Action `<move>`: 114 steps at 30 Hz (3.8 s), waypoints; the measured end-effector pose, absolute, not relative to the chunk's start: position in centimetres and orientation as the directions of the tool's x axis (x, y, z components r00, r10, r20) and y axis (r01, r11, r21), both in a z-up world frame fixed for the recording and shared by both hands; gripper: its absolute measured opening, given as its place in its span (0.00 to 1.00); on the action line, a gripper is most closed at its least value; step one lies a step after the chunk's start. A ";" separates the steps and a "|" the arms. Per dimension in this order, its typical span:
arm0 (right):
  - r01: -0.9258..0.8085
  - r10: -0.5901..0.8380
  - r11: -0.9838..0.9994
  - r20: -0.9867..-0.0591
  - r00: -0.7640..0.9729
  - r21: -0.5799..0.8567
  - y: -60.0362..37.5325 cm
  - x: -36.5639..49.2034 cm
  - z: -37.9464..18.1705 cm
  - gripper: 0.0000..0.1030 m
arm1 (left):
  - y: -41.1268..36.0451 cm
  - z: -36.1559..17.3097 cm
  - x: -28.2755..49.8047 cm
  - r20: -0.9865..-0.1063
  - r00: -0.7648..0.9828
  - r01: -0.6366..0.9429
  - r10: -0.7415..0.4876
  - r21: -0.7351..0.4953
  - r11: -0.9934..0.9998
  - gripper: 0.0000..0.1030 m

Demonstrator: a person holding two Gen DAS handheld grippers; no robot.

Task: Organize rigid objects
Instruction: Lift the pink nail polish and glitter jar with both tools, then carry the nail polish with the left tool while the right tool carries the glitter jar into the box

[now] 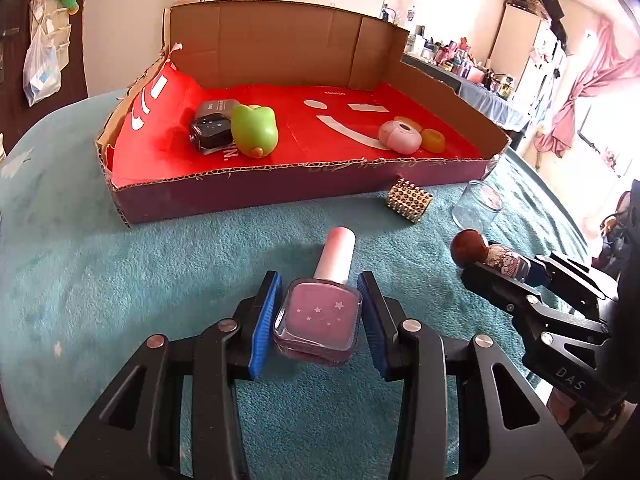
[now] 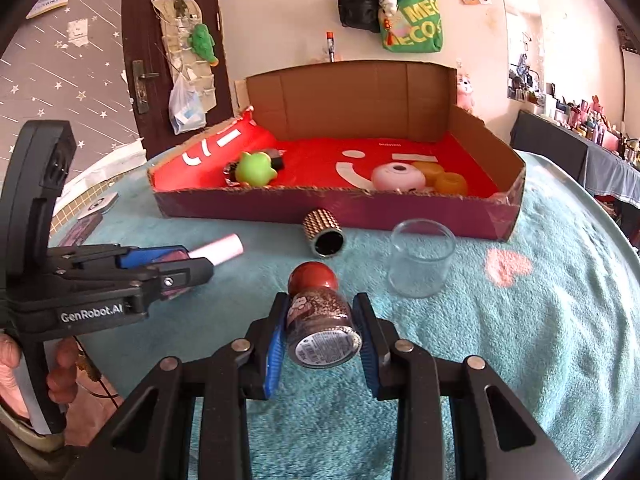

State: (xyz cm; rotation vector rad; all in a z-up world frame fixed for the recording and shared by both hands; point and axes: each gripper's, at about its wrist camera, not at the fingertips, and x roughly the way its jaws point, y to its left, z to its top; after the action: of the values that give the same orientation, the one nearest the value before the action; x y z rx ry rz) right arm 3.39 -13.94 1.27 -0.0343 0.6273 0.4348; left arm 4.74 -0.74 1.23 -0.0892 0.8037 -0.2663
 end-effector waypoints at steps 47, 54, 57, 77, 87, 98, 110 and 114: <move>-0.442 0.434 0.889 -0.528 0.730 0.120 -14.6 4.4 5.2 0.33 | -1.3 6.7 3.4 -0.588 0.745 0.284 -0.314 -0.147 0.948 0.36; -0.466 0.454 0.877 -0.515 0.728 0.114 -14.5 5.4 6.9 0.33 | -1.0 8.2 4.3 -0.568 0.760 0.285 -0.316 -0.146 0.947 0.36; -0.479 0.470 0.868 -0.517 0.715 0.127 -14.5 6.1 7.5 0.33 | -0.9 8.6 4.9 -0.562 0.763 0.288 -0.319 -0.146 0.946 0.36; -0.483 0.490 0.853 -0.624 0.609 0.199 -13.8 13.7 6.9 0.32 | -0.1 6.8 10.7 -0.640 0.700 0.260 -0.318 -0.187 0.948 0.36; -0.473 0.478 0.857 -0.660 0.579 0.205 -12.7 16.2 5.8 0.32 | 0.2 5.1 13.0 -0.681 0.666 0.232 -0.305 -0.199 0.952 0.36; -0.470 0.446 0.868 -0.666 0.598 0.160 -11.4 18.4 5.7 0.32 | 0.0 4.1 14.1 -0.699 0.654 0.216 -0.288 -0.192 0.957 0.35; -0.459 0.430 0.870 -0.735 0.525 0.181 -11.0 20.2 2.7 0.32 | 0.5 2.9 15.3 -0.720 0.648 0.183 -0.247 -0.168 0.969 0.35; -0.443 0.376 0.888 -0.746 0.549 0.121 -10.8 20.0 2.8 0.31 | 0.4 2.6 15.5 -0.723 0.646 0.180 -0.245 -0.168 0.969 0.35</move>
State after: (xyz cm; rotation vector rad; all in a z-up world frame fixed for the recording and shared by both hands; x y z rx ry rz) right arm 20.01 -10.85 2.81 -0.0849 0.8624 0.4851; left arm 15.54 0.36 2.60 -0.0834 0.8350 -0.2418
